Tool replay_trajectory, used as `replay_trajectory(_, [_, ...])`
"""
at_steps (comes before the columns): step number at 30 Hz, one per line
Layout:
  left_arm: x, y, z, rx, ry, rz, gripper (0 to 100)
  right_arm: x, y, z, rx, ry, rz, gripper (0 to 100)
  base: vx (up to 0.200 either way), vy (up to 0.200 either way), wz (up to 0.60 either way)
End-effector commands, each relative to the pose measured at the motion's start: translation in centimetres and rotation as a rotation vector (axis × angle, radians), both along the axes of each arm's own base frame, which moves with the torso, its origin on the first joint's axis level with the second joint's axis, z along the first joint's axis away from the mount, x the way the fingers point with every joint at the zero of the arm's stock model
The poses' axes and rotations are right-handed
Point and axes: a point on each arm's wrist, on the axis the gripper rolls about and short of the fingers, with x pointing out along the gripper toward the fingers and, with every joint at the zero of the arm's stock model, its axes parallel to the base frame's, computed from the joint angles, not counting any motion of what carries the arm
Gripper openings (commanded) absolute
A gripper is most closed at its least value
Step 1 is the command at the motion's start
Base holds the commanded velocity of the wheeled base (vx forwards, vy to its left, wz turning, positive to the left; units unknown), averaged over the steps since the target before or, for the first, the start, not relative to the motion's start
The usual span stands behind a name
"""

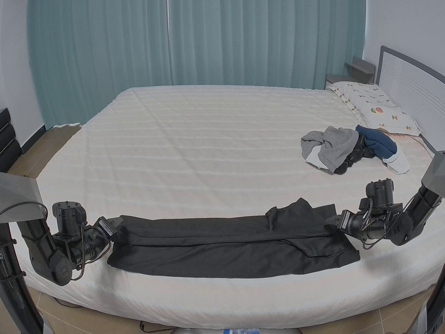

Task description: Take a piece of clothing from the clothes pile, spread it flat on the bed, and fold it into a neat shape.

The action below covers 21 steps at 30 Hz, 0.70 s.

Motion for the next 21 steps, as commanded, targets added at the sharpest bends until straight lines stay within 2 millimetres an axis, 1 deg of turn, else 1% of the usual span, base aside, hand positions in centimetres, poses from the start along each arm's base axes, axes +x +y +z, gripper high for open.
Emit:
replay_trajectory(1, [0.1, 0.3, 0.3, -0.011, -0.018, 0.015, 100, 0.4, -0.6, 3.1, 0.027, -0.109, -0.004, 100, 0.000, 0.000, 0.00])
replay_trajectory(3, [0.1, 0.4, 0.6, -0.013, -0.032, 0.019, 100, 0.7, -0.3, 4.0, 0.054, -0.137, 0.021, 100, 0.000, 0.000, 0.00])
replay_trajectory(5, [0.1, 0.5, 0.6, -0.014, -0.035, 0.023, 100, 0.8, -0.1, 4.0, 0.070, -0.140, 0.041, 100, 0.000, 0.000, 0.00])
replay_trajectory(6, [0.1, 0.7, 0.6, -0.020, -0.035, 0.031, 100, 1.1, 0.6, 3.8, 0.092, -0.135, 0.087, 100, 0.000, 0.000, 0.00])
replay_trajectory(9, [0.3, 0.9, 0.6, -0.053, -0.037, 0.053, 100, 1.9, 1.2, 2.4, 0.137, -0.096, 0.158, 100, 0.000, 0.000, 0.00])
replay_trajectory(10, [0.4, 0.9, 0.6, -0.057, -0.037, 0.053, 100, 2.0, 1.2, 2.3, 0.141, -0.095, 0.161, 100, 0.000, 0.000, 0.00])
replay_trajectory(11, [0.5, 1.0, 0.6, -0.072, -0.039, 0.059, 100, 2.6, 1.1, 1.8, 0.160, -0.082, 0.182, 100, 0.000, 0.000, 0.00])
replay_trajectory(15, [0.6, 1.0, 0.5, -0.080, -0.036, 0.051, 100, 3.6, 1.1, 0.1, 0.174, -0.046, 0.194, 100, 0.000, 0.000, 0.00])
replay_trajectory(18, [0.6, 1.0, 0.5, -0.081, -0.035, 0.051, 100, 4.3, 1.1, -0.7, 0.173, -0.040, 0.191, 100, 0.000, 0.000, 0.00])
replay_trajectory(21, [0.6, 1.0, 0.5, -0.081, -0.037, 0.051, 100, 4.5, 1.1, -1.2, 0.171, -0.029, 0.190, 100, 0.000, 0.000, 0.00])
